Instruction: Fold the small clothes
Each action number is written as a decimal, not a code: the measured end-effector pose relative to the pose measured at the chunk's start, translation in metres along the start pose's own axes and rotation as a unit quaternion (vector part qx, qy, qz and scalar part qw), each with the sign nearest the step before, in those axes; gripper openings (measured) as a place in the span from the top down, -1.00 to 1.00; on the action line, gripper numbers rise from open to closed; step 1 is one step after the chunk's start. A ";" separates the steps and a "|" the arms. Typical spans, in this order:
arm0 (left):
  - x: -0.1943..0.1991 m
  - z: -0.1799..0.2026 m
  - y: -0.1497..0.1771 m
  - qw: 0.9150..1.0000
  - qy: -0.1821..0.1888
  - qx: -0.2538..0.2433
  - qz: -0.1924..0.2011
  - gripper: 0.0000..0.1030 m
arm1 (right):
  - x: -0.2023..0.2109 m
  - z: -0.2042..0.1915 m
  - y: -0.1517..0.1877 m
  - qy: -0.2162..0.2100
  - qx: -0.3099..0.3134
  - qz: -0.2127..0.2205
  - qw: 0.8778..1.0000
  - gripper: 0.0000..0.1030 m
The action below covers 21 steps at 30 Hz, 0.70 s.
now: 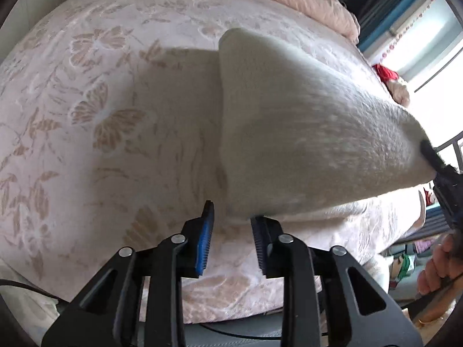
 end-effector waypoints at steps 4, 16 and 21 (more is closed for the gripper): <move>-0.001 0.008 0.010 0.999 -0.018 -0.029 -0.012 0.47 | -0.042 0.041 0.070 0.033 -0.028 -0.102 0.994 0.65; 0.015 0.090 -0.085 0.990 0.008 -0.085 0.113 -0.06 | -0.011 -0.001 -0.009 -0.030 -0.028 -0.015 0.999 0.63; -0.058 0.067 -0.070 0.993 -0.064 -0.082 0.050 -0.05 | -0.084 0.022 0.038 0.035 0.044 -0.112 0.992 1.00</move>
Point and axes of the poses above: each gripper's, at about its wrist camera, not at the fingertips, and x roughly against the way its jaws point, z to its right, y to its underside, the point moved 8 cm from there along -x, roughly the way its jaws point, and after that the axes turned 14 degrees about z, right-handed, at the moved point
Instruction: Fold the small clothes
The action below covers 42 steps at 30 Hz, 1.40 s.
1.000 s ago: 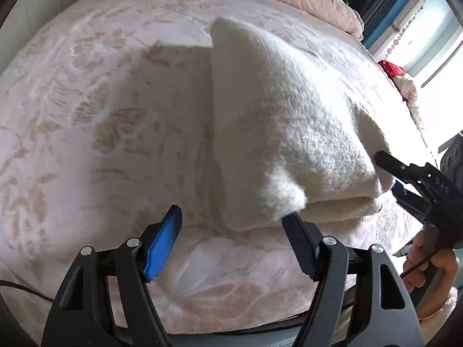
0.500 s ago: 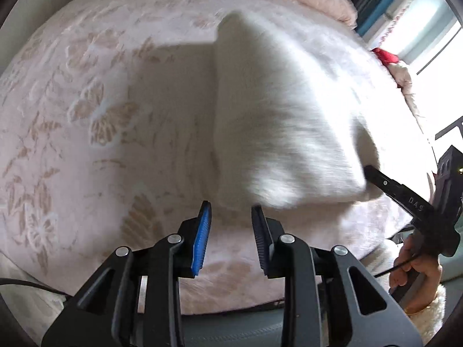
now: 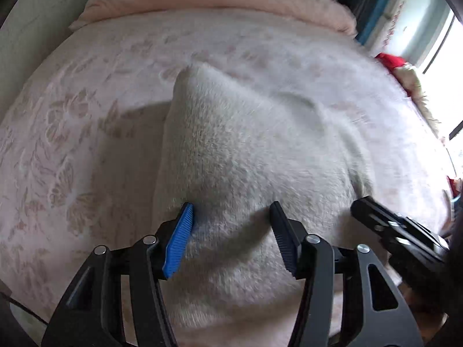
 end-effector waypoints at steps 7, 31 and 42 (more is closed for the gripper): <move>-0.006 0.002 -0.004 0.999 -0.015 -0.029 -0.004 -0.09 | 0.029 -0.015 -0.004 -0.020 -0.017 0.032 0.999 0.95; 0.074 -0.125 0.021 0.991 -0.131 0.012 -0.028 -0.12 | -0.026 -0.143 0.056 -0.105 0.039 -0.059 0.992 0.86; 0.076 -0.137 0.034 0.990 -0.130 0.026 -0.041 -0.19 | -0.045 -0.162 0.080 -0.119 0.055 -0.082 0.988 0.98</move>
Point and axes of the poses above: each gripper's, at about its wrist camera, not at the fingertips, and x roughly against the way its jaws point, z to its right, y to its underside, the point moved 8 cm from there along -x, roughly the way its jaws point, and after that the axes turned 14 degrees about z, right-handed, at the moved point
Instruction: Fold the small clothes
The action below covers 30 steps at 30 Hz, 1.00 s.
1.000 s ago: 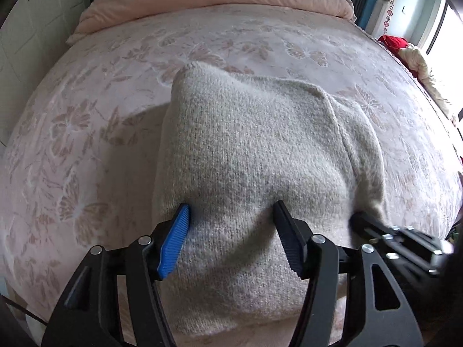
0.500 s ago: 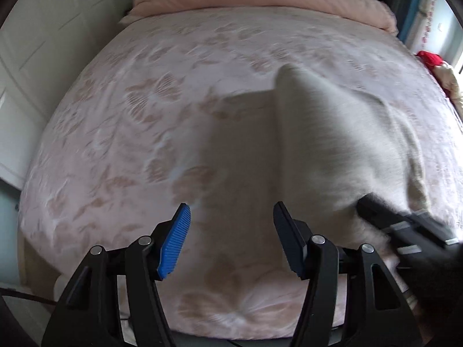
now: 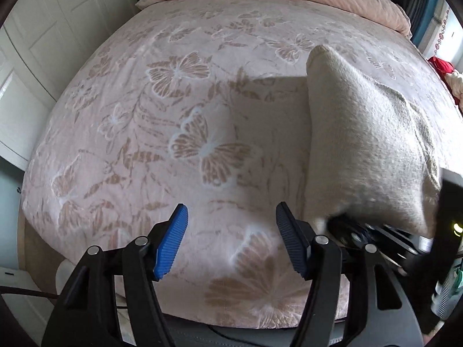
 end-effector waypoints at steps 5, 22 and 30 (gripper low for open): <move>0.003 0.000 0.001 1.000 0.007 0.008 -0.005 -0.20 | 0.021 0.005 -0.011 -0.012 -0.015 -0.006 1.000 0.98; 0.008 0.075 -0.018 0.996 0.094 0.003 0.003 -0.33 | 0.095 0.159 -0.102 0.069 -0.139 0.102 0.983 0.82; -0.006 0.091 -0.029 0.996 0.092 -0.004 0.001 -0.36 | 0.062 0.183 -0.080 0.135 -0.101 0.066 0.983 0.79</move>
Point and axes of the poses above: each gripper's, at about its wrist camera, not at the fingertips, and x roughly against the way its jaws point, z to its right, y to its underside, the point moved 8 cm from there along -x, roughly the way its jaws point, and after that the axes turned 14 degrees about z, right-handed, at the moved point
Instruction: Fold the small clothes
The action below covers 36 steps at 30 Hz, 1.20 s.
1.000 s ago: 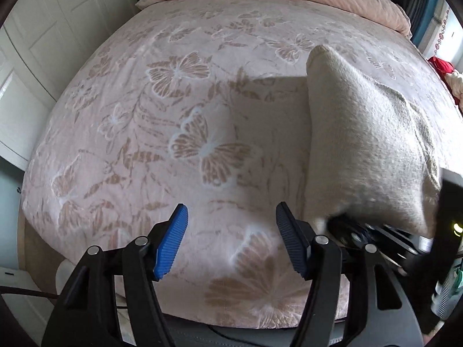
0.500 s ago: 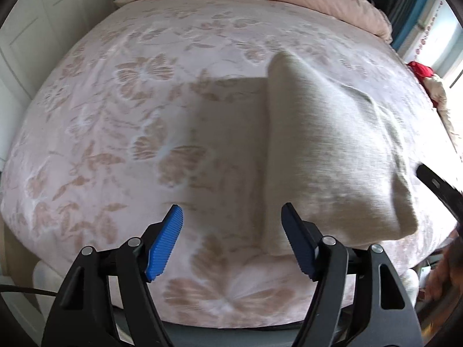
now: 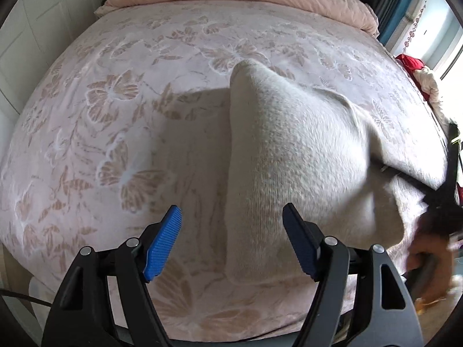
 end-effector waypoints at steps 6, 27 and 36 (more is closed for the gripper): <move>-0.003 0.017 -0.006 1.000 0.004 -0.026 0.010 -0.36 | 0.081 -0.028 -0.031 -0.037 -0.005 0.104 0.994 0.68; -0.008 0.029 -0.006 0.998 0.059 0.009 0.011 -0.67 | 0.103 -0.006 0.018 0.003 0.027 0.080 0.996 -0.27; -0.005 0.004 -0.006 0.996 0.060 0.059 0.004 -0.67 | 0.073 -0.004 0.015 -0.058 -0.037 0.044 0.997 -0.36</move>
Point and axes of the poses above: each gripper's, at about its wrist camera, not at the fingertips, and x roughly against the way its jaws point, z to its right, y to its underside, the point moved 8 cm from there along -x, roughly the way its jaws point, and after that the axes turned 14 degrees about z, right-handed, at the moved point
